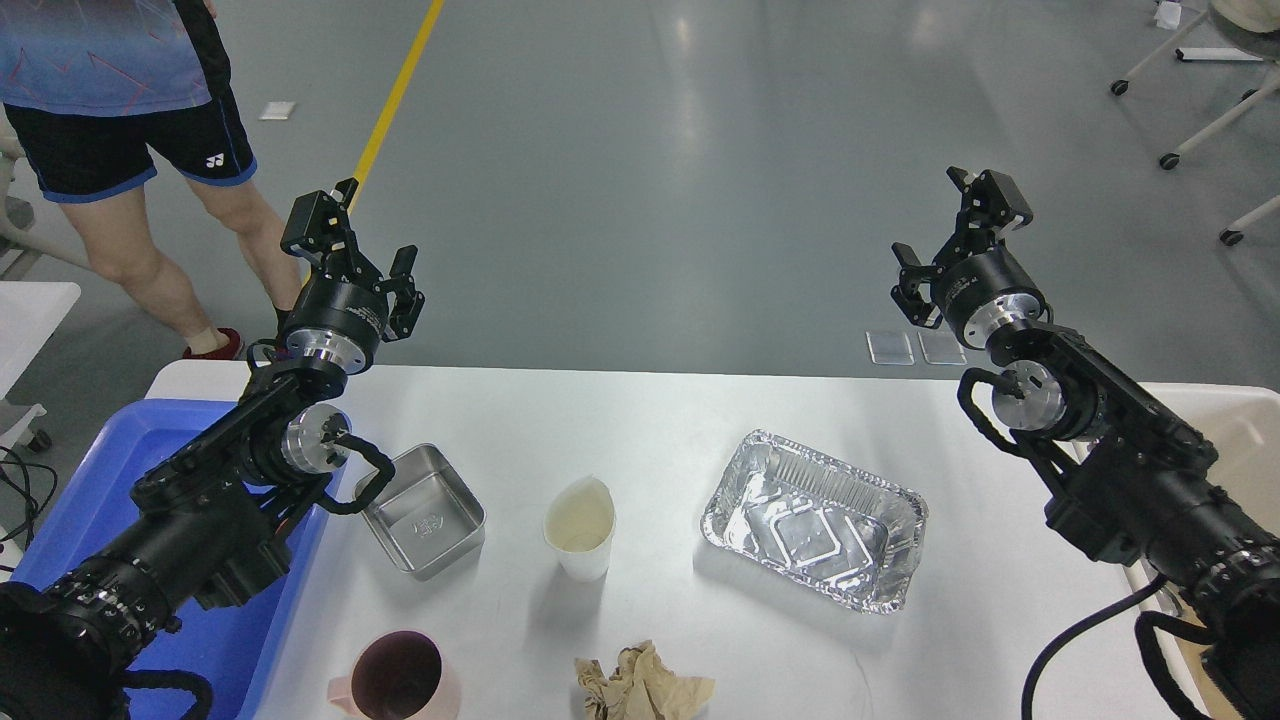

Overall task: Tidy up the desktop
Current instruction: 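Move the left gripper down into the blue tray toward the blue mug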

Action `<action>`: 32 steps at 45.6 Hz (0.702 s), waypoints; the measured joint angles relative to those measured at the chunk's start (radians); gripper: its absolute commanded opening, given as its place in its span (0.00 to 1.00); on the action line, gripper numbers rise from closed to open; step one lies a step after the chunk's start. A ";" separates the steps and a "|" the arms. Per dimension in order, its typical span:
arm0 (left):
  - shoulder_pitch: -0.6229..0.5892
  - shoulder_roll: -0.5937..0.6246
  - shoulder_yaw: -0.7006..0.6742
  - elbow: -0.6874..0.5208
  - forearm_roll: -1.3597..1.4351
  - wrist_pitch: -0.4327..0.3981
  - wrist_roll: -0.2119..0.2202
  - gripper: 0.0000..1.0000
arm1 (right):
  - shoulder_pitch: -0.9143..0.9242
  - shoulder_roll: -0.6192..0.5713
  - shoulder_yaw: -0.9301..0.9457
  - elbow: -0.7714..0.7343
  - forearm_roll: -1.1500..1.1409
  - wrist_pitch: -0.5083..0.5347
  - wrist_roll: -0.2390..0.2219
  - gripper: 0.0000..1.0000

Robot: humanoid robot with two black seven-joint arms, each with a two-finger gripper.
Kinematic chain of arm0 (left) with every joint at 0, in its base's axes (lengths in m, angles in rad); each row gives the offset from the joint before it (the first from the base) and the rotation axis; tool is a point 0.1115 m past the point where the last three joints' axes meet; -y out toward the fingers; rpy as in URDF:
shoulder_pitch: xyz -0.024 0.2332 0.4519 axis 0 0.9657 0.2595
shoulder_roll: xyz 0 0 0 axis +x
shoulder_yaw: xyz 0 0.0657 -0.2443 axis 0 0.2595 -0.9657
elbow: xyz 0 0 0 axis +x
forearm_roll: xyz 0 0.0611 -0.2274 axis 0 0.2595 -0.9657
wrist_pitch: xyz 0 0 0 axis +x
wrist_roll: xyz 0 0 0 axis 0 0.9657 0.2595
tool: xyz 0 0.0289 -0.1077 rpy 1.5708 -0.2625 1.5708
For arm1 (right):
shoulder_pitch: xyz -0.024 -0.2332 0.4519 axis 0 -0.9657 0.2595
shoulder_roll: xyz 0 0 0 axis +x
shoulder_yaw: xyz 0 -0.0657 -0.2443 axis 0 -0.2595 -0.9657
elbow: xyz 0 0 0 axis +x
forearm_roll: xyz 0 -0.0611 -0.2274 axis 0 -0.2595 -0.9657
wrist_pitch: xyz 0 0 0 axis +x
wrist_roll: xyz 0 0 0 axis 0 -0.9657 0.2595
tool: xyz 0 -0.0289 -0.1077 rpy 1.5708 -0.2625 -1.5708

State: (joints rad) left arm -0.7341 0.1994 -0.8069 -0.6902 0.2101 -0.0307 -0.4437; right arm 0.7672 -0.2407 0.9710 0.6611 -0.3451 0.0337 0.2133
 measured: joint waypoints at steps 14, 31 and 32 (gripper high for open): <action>-0.002 -0.012 -0.003 0.000 0.000 0.000 -0.003 0.97 | 0.000 -0.003 0.001 0.001 0.000 0.000 0.000 1.00; 0.015 0.080 -0.040 -0.214 -0.009 -0.008 0.112 0.97 | -0.005 0.000 0.001 0.009 0.000 -0.006 0.000 1.00; 0.014 0.105 -0.011 -0.234 -0.009 -0.008 0.152 0.97 | -0.007 0.000 0.001 0.011 0.000 -0.006 0.000 1.00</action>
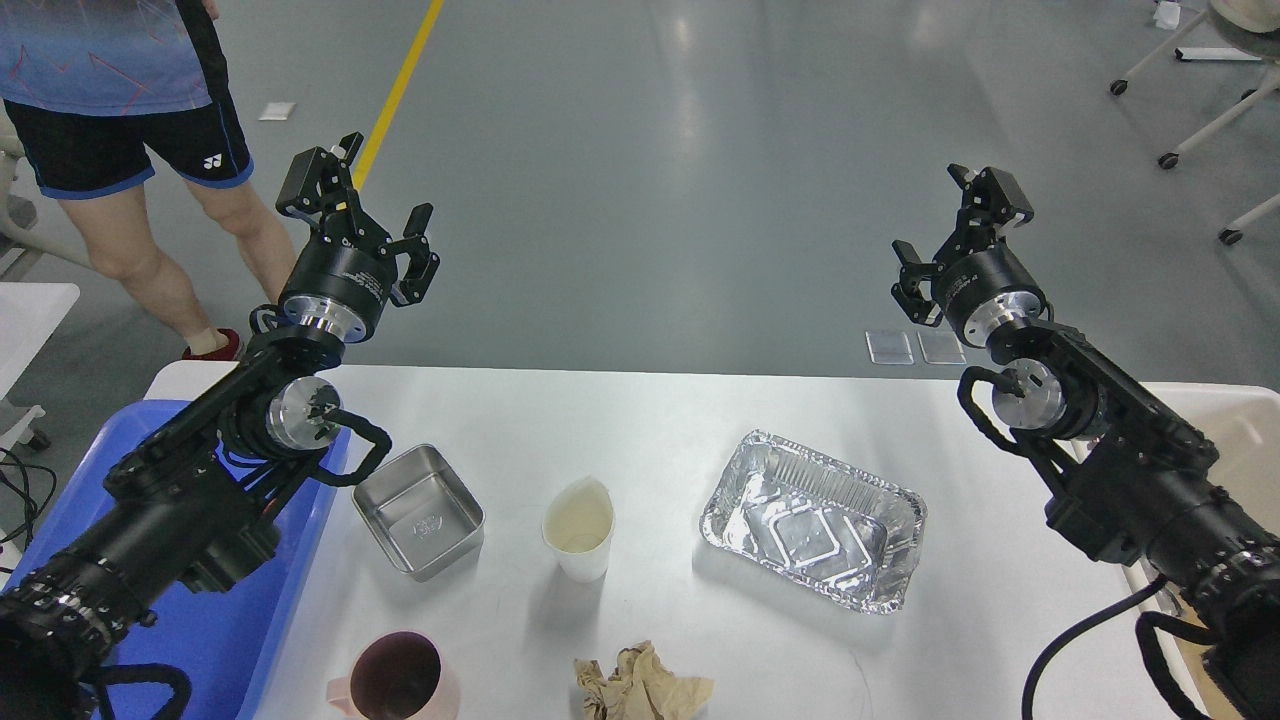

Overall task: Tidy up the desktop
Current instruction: 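Move the left gripper down into the blue tray toward the blue mug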

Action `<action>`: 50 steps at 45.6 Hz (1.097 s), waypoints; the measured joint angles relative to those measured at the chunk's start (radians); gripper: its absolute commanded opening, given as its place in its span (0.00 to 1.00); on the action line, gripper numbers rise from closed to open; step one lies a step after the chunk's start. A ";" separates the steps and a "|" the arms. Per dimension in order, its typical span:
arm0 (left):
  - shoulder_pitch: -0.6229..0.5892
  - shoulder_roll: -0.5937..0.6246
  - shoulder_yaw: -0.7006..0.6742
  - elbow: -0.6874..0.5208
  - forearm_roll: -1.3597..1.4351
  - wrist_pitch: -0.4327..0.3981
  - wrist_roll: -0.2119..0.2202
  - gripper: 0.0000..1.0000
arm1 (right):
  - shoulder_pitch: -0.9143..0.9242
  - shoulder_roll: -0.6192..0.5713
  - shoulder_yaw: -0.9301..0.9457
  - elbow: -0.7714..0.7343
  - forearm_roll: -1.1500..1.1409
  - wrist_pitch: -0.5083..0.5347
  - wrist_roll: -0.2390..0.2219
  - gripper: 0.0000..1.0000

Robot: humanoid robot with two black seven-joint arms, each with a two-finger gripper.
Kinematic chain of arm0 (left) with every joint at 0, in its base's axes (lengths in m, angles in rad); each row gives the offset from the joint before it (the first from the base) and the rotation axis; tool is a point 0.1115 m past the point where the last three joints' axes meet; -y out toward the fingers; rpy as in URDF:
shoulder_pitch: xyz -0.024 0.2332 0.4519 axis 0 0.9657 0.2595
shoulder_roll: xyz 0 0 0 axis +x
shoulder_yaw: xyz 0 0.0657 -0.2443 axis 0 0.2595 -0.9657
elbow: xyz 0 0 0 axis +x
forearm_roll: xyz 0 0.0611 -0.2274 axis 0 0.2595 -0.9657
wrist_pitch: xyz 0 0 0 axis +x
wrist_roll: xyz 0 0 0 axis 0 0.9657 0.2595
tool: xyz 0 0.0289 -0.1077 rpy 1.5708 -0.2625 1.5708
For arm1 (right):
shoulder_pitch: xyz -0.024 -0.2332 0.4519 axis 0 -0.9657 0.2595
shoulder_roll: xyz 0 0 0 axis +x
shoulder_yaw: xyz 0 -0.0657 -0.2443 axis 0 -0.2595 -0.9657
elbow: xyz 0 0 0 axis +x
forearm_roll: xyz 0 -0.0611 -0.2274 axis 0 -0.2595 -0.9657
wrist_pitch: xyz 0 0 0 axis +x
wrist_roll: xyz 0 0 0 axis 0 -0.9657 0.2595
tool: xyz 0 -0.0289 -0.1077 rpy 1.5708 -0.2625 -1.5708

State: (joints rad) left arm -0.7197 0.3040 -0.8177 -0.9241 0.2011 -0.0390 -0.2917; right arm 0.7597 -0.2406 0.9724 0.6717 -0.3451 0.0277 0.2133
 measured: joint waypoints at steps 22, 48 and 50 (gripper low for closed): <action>-0.009 0.780 0.372 -0.619 -0.004 -0.036 0.110 0.97 | -0.005 -0.012 0.005 0.005 0.000 0.001 0.000 1.00; 0.017 1.275 0.608 -0.803 0.395 -0.292 0.294 0.93 | -0.010 -0.011 0.005 0.005 0.000 0.001 0.000 1.00; 0.025 1.291 0.628 -0.803 0.449 -0.292 0.293 0.93 | -0.010 -0.011 0.005 0.005 0.000 0.001 0.000 1.00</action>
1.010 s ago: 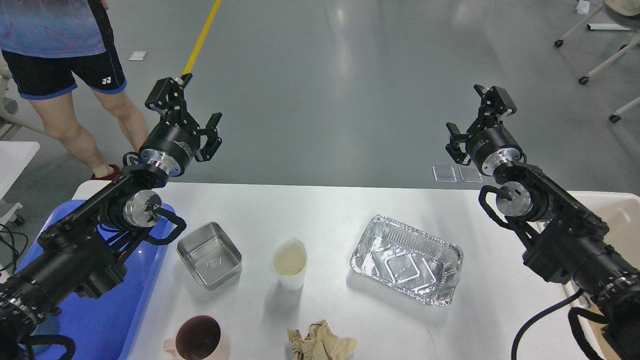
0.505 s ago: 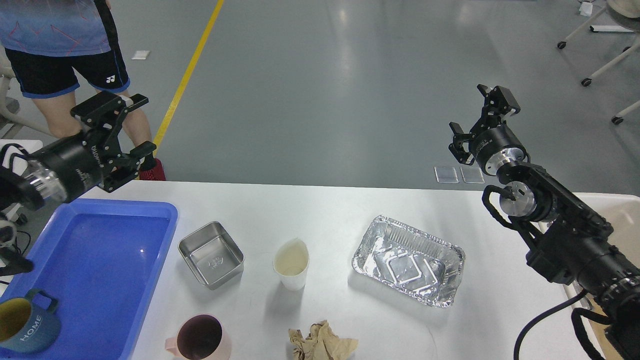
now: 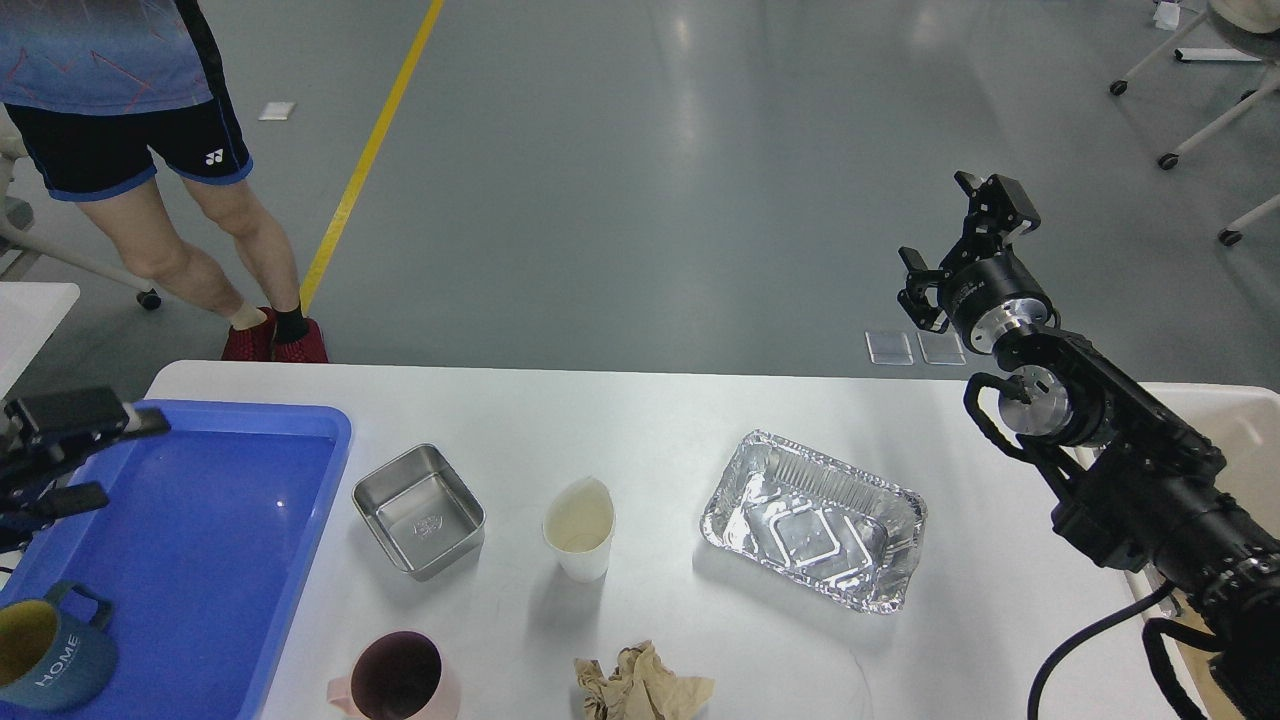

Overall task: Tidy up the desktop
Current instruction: 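Move the left gripper down into the blue tray toward the blue mug, then reach the left gripper toward the pink mug near the tray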

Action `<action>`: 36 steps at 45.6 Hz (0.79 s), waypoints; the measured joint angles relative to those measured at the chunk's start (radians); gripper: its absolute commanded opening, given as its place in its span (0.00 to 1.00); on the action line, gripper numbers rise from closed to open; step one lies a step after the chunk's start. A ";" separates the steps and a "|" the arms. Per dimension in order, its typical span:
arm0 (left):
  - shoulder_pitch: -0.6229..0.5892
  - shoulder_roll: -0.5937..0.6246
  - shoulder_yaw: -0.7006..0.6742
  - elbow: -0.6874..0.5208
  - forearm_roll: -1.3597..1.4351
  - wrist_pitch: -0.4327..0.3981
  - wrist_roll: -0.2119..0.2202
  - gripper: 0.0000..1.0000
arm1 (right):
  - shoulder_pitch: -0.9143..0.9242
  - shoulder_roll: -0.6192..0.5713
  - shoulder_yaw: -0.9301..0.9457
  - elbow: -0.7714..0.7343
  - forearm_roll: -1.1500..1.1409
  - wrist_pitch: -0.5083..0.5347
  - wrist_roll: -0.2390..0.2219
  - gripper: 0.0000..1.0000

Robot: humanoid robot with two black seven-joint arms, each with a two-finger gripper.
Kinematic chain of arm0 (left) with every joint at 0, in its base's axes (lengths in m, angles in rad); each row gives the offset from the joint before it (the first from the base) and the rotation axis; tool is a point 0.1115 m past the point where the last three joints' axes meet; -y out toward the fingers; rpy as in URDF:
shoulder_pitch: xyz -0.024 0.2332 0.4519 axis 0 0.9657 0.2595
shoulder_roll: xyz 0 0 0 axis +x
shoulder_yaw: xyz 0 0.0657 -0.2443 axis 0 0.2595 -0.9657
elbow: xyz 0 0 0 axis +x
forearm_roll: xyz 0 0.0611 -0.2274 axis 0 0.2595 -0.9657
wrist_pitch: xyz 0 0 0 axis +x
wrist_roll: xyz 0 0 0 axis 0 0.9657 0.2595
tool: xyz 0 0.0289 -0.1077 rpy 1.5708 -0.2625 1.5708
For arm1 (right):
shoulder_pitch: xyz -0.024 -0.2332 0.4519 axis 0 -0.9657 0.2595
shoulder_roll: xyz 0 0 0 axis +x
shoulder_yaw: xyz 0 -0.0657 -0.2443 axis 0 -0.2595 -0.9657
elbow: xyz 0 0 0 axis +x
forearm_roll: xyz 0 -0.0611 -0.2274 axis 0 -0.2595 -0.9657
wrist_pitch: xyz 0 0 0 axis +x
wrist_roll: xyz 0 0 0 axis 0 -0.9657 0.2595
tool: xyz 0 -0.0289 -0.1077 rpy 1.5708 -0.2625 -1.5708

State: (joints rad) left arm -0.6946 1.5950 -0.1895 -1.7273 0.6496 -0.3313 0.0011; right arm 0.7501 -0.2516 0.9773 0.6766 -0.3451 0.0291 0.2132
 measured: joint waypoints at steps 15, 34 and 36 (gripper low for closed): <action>0.025 0.076 0.016 0.000 0.138 -0.057 -0.010 0.93 | 0.000 0.003 0.000 0.000 0.000 0.000 0.001 1.00; 0.042 -0.072 0.023 0.000 0.136 -0.104 -0.010 0.89 | -0.008 0.009 0.001 0.000 0.000 -0.001 0.002 1.00; 0.059 -0.101 0.026 0.000 0.136 -0.098 -0.008 0.88 | -0.008 0.010 0.001 0.000 0.000 -0.001 0.002 1.00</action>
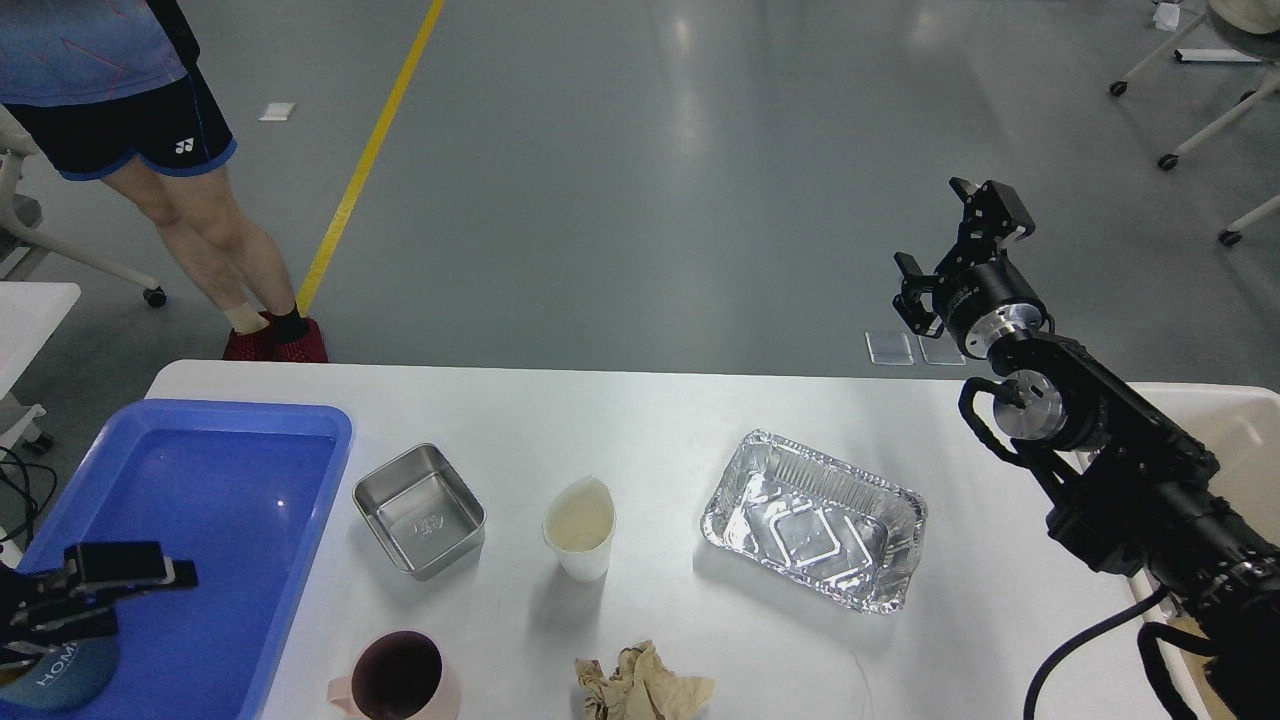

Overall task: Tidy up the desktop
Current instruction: 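Reach the left gripper toward the pink mug near the tray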

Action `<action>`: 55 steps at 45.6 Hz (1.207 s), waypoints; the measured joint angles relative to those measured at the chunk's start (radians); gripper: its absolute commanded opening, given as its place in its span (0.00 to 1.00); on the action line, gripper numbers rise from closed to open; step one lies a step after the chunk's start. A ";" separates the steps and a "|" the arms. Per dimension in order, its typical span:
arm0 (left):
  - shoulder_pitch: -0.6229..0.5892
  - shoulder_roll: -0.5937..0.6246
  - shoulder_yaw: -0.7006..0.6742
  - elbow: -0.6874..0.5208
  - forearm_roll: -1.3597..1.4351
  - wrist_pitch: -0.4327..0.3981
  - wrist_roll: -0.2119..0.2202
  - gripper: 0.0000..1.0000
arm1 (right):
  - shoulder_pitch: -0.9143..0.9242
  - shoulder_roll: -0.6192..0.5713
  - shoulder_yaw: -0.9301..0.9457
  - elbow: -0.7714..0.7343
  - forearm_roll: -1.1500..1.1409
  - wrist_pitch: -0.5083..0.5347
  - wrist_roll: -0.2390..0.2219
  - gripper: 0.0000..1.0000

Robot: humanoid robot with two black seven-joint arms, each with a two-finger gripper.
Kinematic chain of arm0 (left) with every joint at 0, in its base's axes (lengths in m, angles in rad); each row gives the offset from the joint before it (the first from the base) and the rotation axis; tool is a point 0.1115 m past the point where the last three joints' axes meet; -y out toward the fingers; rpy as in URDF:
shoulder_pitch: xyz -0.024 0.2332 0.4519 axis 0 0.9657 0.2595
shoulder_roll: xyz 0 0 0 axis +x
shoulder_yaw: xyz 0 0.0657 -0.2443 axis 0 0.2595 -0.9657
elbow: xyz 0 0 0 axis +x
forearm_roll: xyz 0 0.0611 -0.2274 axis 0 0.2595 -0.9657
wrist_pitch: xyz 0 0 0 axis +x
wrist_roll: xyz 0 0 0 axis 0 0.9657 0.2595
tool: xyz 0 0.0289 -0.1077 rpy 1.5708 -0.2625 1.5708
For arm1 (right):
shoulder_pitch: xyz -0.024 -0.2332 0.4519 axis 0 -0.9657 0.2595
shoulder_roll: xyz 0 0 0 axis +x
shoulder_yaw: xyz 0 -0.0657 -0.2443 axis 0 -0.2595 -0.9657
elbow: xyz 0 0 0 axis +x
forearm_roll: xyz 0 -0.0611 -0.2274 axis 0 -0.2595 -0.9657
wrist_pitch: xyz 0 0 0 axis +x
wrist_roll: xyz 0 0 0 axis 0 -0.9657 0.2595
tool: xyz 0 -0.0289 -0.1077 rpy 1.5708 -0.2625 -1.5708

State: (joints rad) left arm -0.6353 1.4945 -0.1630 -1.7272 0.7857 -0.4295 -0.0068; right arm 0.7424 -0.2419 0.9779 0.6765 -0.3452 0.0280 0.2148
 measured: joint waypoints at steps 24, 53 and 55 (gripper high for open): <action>0.161 -0.211 0.011 0.000 -0.002 0.108 0.011 0.84 | 0.000 0.006 -0.001 0.000 0.000 0.000 0.000 1.00; 0.283 -0.356 -0.002 0.003 -0.026 0.265 -0.008 0.84 | -0.007 -0.001 -0.001 0.000 0.000 0.000 0.000 1.00; 0.282 -0.357 -0.008 0.003 -0.037 0.266 -0.008 0.84 | -0.007 -0.001 -0.001 0.000 0.000 0.000 0.000 1.00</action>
State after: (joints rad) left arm -0.3533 1.1373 -0.1714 -1.7242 0.7487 -0.1639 -0.0152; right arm 0.7351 -0.2425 0.9771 0.6765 -0.3452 0.0276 0.2148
